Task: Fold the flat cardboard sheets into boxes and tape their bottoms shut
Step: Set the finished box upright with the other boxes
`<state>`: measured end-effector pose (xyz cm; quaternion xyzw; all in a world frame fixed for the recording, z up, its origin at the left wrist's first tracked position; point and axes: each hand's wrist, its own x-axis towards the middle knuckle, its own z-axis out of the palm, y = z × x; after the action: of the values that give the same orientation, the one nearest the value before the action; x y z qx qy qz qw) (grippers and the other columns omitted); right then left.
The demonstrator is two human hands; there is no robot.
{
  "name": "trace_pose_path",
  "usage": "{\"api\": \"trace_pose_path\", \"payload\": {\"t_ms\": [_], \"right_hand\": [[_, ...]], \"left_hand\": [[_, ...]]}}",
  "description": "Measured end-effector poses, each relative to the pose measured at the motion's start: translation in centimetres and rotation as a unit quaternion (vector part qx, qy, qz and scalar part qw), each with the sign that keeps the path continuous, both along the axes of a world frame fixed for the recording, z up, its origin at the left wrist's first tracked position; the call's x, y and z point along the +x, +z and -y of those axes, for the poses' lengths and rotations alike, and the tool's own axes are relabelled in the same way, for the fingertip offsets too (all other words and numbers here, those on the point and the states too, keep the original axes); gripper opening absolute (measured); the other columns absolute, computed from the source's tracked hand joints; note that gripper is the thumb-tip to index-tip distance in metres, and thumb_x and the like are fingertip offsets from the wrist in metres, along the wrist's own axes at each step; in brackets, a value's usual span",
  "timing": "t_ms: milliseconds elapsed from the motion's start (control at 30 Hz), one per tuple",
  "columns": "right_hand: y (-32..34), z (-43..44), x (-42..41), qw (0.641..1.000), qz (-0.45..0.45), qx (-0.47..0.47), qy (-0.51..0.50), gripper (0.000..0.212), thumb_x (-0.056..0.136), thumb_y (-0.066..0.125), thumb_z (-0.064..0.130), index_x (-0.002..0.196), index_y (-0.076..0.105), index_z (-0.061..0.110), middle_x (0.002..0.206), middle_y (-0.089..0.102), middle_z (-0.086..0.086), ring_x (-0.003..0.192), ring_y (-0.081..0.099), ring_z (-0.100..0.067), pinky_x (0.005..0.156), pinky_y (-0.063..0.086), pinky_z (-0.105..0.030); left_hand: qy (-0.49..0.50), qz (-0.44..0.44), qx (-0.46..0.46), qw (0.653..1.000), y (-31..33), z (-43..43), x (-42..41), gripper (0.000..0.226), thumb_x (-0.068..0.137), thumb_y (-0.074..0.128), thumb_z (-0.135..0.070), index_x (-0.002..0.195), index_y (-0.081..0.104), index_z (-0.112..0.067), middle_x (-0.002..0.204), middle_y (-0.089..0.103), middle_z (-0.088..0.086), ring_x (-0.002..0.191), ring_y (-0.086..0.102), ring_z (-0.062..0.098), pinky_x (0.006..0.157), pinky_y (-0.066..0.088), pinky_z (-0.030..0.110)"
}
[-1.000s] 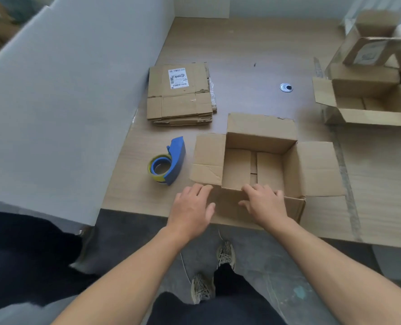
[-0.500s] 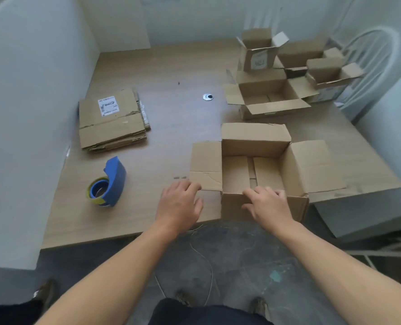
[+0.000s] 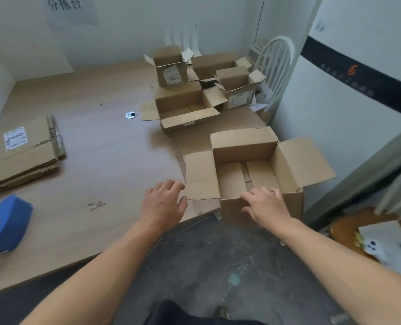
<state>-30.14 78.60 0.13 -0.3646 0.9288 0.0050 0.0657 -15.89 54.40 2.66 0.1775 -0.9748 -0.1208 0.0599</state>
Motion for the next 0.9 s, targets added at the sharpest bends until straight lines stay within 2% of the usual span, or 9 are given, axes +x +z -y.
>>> {"api": "trace_pose_path", "payload": {"t_ms": [300,600,733,900], "right_hand": [[-0.1,-1.0,-9.3,1.000,0.011,0.024,-0.014,0.032,0.099,0.050,0.044,0.128,0.052,0.032,0.123,0.058,0.005,0.120,0.049,-0.021,0.117,0.019,-0.047],[-1.2,2.4,-18.5,0.999,0.034,0.035,-0.016,0.034,0.099,0.048,0.045,0.132,0.049,0.034,0.127,0.057,0.009,0.121,0.050,-0.018,0.118,0.016,-0.046],[-2.1,3.2,-21.6,0.998,0.046,0.039,-0.009,0.035,0.099,0.049,0.045,0.133,0.049,0.034,0.127,0.057,0.008,0.121,0.050,-0.018,0.119,0.016,-0.046],[-3.2,4.1,-26.1,0.997,0.064,0.051,0.017,0.034,0.100,0.050,0.042,0.132,0.048,0.032,0.128,0.055,0.007,0.121,0.048,-0.019,0.119,0.012,-0.045]], "left_hand": [[-0.026,0.018,0.011,0.999,-1.0,-0.7,-8.5,0.033,0.098,0.052,-0.035,0.126,0.059,-0.021,0.127,0.059,-0.002,0.114,0.054,0.024,0.096,0.039,0.037],[-0.021,0.007,0.032,0.999,-1.6,3.0,-18.7,0.030,0.096,0.054,-0.036,0.121,0.062,-0.020,0.120,0.060,-0.001,0.105,0.056,0.025,0.088,0.041,0.035],[-0.001,0.013,0.047,0.999,-1.5,3.5,-21.1,0.030,0.096,0.053,-0.036,0.119,0.062,-0.019,0.118,0.061,-0.001,0.104,0.056,0.026,0.086,0.046,0.038],[0.025,0.031,0.064,0.997,-2.2,3.1,-23.5,0.034,0.094,0.049,-0.037,0.120,0.063,-0.020,0.119,0.061,-0.001,0.106,0.055,0.026,0.088,0.042,0.037]]}}
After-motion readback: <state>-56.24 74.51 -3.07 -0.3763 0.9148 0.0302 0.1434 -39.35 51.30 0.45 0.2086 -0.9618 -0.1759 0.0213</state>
